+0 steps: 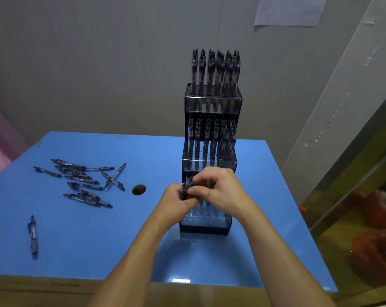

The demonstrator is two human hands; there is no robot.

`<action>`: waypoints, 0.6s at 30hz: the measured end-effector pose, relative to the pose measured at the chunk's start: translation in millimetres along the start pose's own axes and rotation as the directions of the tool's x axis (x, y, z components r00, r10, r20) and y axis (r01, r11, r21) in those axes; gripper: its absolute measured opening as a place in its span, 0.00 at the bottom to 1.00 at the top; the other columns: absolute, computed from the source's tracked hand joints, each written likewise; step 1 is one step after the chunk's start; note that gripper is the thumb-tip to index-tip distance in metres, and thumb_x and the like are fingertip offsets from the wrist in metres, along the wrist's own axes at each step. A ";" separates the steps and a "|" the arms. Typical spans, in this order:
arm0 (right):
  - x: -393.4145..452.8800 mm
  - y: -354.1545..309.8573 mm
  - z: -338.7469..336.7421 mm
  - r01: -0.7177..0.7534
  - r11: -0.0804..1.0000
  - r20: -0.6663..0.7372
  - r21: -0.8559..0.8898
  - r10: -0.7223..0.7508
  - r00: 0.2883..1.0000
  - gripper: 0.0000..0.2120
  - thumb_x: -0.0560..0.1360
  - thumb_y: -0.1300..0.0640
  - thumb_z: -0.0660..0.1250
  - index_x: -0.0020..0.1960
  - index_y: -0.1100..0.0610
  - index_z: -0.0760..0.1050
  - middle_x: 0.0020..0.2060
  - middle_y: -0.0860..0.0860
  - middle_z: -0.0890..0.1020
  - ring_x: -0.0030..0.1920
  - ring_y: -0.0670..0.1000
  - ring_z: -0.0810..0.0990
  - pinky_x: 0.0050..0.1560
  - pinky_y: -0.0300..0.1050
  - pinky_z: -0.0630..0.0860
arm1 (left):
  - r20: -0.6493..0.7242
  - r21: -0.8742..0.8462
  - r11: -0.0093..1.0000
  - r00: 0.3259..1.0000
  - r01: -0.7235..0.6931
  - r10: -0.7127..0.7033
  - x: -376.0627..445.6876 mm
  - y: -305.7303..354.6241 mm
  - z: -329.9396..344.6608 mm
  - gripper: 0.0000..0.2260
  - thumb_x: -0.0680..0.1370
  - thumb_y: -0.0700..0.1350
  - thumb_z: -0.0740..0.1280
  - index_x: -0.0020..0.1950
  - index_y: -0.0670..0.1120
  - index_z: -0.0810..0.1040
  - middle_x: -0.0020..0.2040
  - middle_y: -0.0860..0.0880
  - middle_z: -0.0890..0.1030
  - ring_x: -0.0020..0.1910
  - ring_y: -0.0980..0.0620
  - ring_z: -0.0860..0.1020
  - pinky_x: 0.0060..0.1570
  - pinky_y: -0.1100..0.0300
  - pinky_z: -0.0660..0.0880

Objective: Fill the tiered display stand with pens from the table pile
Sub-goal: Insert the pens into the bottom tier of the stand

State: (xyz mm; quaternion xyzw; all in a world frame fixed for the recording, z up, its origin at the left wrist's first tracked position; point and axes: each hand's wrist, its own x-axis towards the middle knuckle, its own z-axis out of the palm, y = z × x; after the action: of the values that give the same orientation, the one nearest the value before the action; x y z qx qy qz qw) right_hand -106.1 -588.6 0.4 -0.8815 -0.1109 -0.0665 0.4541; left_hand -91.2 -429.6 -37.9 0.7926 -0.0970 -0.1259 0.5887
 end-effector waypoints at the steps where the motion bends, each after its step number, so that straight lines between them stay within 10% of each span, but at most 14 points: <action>1: -0.5 -0.6 -0.1 0.010 1.000 -0.020 0.025 -0.010 1.000 0.05 0.71 0.57 0.80 0.46 0.54 0.86 0.38 0.44 0.84 0.40 0.43 0.81 0.43 0.35 0.77 | 0.003 0.005 1.000 1.000 0.003 -0.003 -1.4 0.8 0.1 0.20 0.78 0.35 0.68 0.28 0.52 0.73 0.25 0.55 0.68 0.26 0.57 0.64 0.27 0.65 0.63; 11: -8.5 -4.5 -36.6 -0.008 0.862 -0.311 0.506 0.191 0.931 0.04 0.76 0.66 0.74 0.42 0.62 0.81 0.37 0.61 0.86 0.37 0.60 0.86 0.40 0.54 0.84 | -0.112 0.045 0.999 0.994 0.013 -0.008 0.4 -11.4 -9.8 0.19 0.80 0.41 0.70 0.33 0.45 0.66 0.25 0.54 0.65 0.25 0.55 0.63 0.30 0.68 0.66; 18: -11.6 26.0 -45.9 -0.287 0.957 -0.495 0.042 0.269 0.826 0.10 0.73 0.56 0.76 0.34 0.53 0.81 0.29 0.49 0.84 0.34 0.52 0.86 0.46 0.52 0.85 | -0.155 0.049 0.999 0.988 0.019 -0.011 3.7 -19.8 -15.0 0.20 0.81 0.42 0.70 0.33 0.46 0.65 0.24 0.55 0.63 0.24 0.58 0.62 0.27 0.71 0.66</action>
State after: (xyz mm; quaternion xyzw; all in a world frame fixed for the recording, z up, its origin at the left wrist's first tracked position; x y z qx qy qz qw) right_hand -111.4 -642.2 4.1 -0.8491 0.1397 -0.2254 0.4568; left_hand -82.9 -411.4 -53.1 0.8153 -0.0482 -0.0660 0.5733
